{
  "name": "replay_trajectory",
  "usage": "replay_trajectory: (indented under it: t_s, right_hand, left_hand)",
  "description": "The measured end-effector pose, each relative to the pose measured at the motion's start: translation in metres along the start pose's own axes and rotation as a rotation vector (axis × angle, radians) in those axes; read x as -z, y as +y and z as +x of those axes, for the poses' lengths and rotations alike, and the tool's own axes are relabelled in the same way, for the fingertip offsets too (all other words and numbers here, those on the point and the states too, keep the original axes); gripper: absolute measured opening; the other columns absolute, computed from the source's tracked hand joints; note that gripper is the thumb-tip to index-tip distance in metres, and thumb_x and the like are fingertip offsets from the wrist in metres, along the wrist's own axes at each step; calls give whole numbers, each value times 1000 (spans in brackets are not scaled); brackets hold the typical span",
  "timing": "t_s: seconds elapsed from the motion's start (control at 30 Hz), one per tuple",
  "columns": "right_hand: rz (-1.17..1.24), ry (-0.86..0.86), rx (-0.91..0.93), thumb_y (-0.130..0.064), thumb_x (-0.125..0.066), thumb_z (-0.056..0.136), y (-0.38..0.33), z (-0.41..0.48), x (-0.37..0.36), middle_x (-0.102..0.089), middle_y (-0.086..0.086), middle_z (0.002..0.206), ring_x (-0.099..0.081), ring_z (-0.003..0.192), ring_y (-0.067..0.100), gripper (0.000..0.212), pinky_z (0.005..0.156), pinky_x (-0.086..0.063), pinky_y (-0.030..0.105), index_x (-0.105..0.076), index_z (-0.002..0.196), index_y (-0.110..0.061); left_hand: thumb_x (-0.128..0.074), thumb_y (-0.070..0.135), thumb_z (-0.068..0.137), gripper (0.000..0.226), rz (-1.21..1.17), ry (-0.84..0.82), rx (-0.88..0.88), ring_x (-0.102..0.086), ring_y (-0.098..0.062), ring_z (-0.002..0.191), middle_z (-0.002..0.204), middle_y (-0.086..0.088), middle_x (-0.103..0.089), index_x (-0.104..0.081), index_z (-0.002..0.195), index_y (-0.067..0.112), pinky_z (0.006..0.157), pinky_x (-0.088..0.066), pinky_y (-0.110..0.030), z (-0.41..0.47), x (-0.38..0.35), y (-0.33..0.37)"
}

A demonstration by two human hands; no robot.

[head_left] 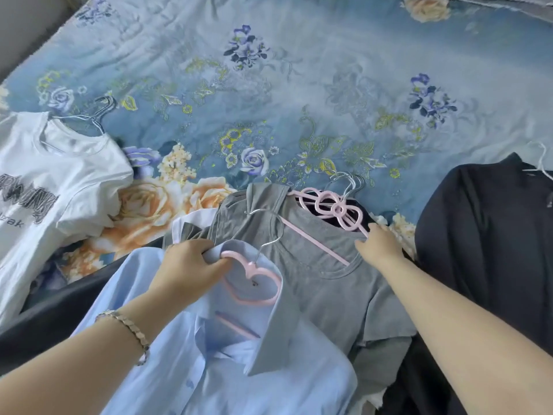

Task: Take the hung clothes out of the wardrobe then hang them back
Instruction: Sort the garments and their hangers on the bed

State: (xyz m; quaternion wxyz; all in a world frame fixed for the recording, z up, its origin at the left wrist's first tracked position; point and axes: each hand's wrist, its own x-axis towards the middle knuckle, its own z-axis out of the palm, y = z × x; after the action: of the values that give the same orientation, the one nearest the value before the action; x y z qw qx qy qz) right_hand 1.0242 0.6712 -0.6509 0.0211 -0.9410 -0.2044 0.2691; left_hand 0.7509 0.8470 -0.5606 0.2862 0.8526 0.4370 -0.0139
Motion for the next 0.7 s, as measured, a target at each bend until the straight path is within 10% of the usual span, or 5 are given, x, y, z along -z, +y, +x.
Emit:
replay_trajectory:
  t_s: [0.23, 0.5, 0.7]
  right_hand:
    - [57, 105, -52, -23, -57, 88, 6, 43, -26, -61, 18, 113, -56, 106, 35, 25, 80, -46, 36, -61, 102, -3]
    - [5, 456, 522, 10, -71, 60, 19, -20, -25, -60, 17, 70, -60, 52, 30, 14, 40, -39, 22, -59, 61, 3]
    - [-7, 33, 154, -12, -47, 95, 26, 11, -21, -48, 19, 121, -48, 109, 36, 22, 87, -41, 39, -57, 109, 1]
  left_hand:
    - [-39, 57, 49, 40, -17, -46, 8, -23, -14, 45, 38, 1, -30, -27, 47, 18, 44, -20, -28, 26, -23, -13]
    - [-36, 56, 50, 47, 43, -46, -17, -26, -15, 46, 42, 1, -27, -39, 49, 10, 45, -22, -28, 8, -5, -9]
    - [-37, 56, 50, 39, 29, -28, -7, -26, -14, 46, 40, 0, -33, -33, 46, 18, 45, -23, -28, 2, 1, -4]
